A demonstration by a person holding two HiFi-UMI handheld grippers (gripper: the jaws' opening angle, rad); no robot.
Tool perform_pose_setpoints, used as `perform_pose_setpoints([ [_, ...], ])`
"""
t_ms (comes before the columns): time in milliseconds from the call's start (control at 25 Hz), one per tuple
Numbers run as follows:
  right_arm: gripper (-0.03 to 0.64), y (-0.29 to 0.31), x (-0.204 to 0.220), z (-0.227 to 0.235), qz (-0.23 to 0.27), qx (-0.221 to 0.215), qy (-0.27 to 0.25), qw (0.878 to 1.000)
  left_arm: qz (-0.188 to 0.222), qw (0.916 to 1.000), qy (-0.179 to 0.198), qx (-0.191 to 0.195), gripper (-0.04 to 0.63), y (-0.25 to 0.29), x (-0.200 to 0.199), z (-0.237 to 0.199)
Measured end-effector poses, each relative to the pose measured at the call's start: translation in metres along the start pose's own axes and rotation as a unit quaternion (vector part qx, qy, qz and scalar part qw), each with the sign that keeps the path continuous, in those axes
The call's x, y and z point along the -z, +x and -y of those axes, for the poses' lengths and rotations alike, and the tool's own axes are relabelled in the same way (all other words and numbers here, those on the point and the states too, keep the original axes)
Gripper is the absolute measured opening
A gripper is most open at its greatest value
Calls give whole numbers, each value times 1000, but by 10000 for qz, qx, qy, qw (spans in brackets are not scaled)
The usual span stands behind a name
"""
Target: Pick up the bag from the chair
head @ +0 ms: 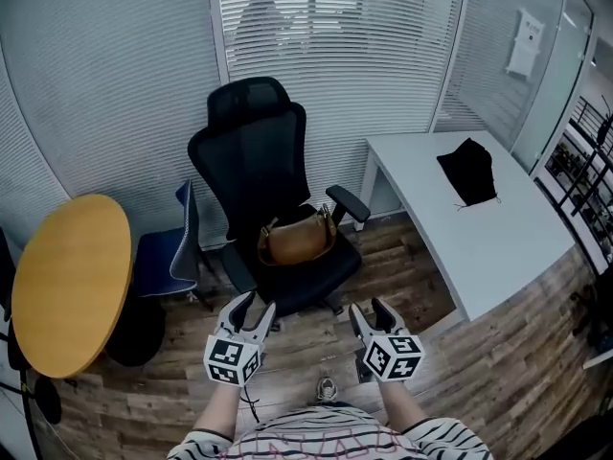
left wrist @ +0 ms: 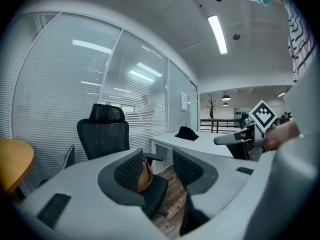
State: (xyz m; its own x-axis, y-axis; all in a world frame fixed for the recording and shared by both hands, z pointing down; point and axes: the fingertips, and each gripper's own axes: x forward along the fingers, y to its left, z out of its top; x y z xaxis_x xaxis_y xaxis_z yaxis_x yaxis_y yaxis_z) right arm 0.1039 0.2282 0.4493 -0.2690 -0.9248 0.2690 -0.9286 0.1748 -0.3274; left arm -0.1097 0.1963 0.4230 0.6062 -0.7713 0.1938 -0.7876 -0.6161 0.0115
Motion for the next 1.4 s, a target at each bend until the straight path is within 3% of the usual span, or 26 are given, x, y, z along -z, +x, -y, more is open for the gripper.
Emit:
perform_pose_setpoints([
  [320,222,54,-29,50,-197,-352,-112,9991,-47,9992,-54,-399,164,67,-9,-7],
  [760,222,104,-37,85,-411,-518,-3,9978,-205,9958,-258,-859,164,105,2,-30],
  [1080,222,148,-42,92,-471,-353,119,9982,-340,9963,-330,-722,164,143,10,-61],
  [1400,221,207,-55,83,-403,-26,167,9990,-331,9979,-268,-485,164,184,1,-124],
])
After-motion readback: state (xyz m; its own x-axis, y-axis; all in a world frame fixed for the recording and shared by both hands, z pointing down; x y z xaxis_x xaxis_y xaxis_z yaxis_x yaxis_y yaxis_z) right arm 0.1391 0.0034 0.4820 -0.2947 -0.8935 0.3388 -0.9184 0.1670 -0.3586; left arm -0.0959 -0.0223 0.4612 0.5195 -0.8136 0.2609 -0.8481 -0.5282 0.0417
